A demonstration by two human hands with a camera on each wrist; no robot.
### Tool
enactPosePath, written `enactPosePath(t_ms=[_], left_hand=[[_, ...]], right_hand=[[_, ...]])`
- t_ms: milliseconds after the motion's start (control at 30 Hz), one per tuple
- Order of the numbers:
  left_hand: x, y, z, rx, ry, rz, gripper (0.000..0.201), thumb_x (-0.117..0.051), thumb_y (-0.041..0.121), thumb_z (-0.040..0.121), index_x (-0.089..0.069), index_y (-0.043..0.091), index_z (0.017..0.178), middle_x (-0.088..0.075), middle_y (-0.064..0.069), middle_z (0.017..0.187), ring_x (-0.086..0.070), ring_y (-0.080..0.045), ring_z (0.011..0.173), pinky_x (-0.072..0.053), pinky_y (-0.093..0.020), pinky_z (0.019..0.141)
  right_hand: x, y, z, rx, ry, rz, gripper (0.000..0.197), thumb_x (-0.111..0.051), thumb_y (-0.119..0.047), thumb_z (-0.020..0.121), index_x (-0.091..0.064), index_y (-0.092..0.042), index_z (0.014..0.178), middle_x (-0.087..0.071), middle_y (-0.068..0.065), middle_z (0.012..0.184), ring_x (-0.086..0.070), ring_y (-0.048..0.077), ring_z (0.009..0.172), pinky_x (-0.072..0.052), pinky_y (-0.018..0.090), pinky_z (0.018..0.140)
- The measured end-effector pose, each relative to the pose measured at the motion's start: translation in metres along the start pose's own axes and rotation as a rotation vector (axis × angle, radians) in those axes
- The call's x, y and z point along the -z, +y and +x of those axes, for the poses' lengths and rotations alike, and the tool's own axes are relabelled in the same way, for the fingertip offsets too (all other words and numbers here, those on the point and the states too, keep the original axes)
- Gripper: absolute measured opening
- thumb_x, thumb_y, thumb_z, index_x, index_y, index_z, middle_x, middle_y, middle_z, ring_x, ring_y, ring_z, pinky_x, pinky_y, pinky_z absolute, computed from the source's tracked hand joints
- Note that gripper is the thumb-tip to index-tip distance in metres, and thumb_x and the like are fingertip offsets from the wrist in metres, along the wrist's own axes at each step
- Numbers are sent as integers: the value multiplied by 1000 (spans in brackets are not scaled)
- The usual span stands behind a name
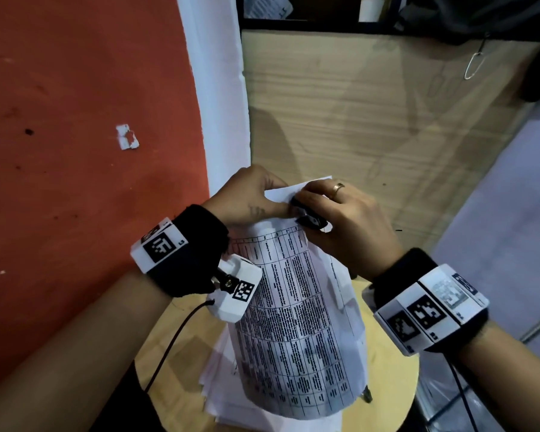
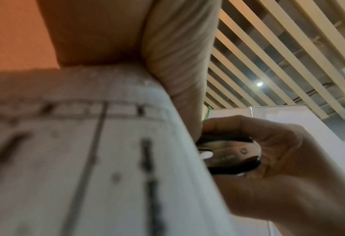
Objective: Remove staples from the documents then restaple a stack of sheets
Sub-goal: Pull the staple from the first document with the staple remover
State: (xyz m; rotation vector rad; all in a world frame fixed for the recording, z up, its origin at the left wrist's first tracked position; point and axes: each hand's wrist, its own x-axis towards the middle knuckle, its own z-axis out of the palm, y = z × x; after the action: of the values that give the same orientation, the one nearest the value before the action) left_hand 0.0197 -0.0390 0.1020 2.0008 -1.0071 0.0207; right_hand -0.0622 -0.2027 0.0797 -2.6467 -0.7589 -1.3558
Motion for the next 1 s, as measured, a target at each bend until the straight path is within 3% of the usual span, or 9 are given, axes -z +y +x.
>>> enactPosePath(t_ms=[67,133,200,300,467,733,867,1000], left_hand=[[1,-1,-1,7,-34,-47,13,-80,20,71,-70,22,63,-57,12,56,-49,1,60,-37,-23,61],[2,-3,-2,-7,-54,-85,27,-78,11,73,-69,33,60,-61,18,56,-52,7,59,-40,-18,61],[2,-5,-3,-10,-59,-124,24,-77,15,69,-70,36,60,-64,17,60,-54,6,61,-41,-15,62],[1,-4,-4,21,-58,-164,10,-74,21,64,-73,31,65,-66,7,67,-56,-2,64,-44,-22,64],[2,-4,-2,26,-67,-160,10,-74,26,62,-75,23,71,-67,8,69,-57,-2,66,-44,-24,68],[5,-6,0,35,-86,-135,16,-76,21,65,-72,37,64,-66,17,63,-55,4,62,-44,-17,63],[4,-8,-2,41,-118,-207,10,-78,15,73,-73,20,81,-71,11,75,-60,1,72,-46,-17,73],[-1,-5,-5,22,-40,-304,17,-74,16,74,-74,6,88,-73,0,83,-62,-4,76,-47,-20,75]], right_hand=[[1,1,2,16,-26,2,26,-68,-9,66,-69,-5,92,-68,9,92,-65,32,78,-53,39,49],[0,3,3,28,-64,11,28,-67,-11,67,-68,-4,94,-67,11,95,-65,33,80,-53,41,49],[1,5,5,46,-91,9,30,-67,-14,67,-67,-4,96,-67,11,97,-65,33,82,-54,40,50],[4,6,6,74,-113,1,30,-67,-15,67,-68,-4,95,-67,12,95,-65,32,81,-53,38,49],[6,9,8,108,-132,-15,26,-59,-20,74,-67,-3,91,-67,12,89,-64,32,76,-52,38,47],[2,10,5,100,-68,20,25,-57,-21,79,-70,-4,91,-69,10,87,-64,31,71,-52,35,48],[0,10,1,19,-19,109,22,-63,-18,78,-71,-5,93,-70,9,90,-67,30,72,-54,38,53],[0,9,-4,-108,30,261,23,-72,-12,74,-71,-5,95,-70,6,92,-66,22,77,-53,33,65]])
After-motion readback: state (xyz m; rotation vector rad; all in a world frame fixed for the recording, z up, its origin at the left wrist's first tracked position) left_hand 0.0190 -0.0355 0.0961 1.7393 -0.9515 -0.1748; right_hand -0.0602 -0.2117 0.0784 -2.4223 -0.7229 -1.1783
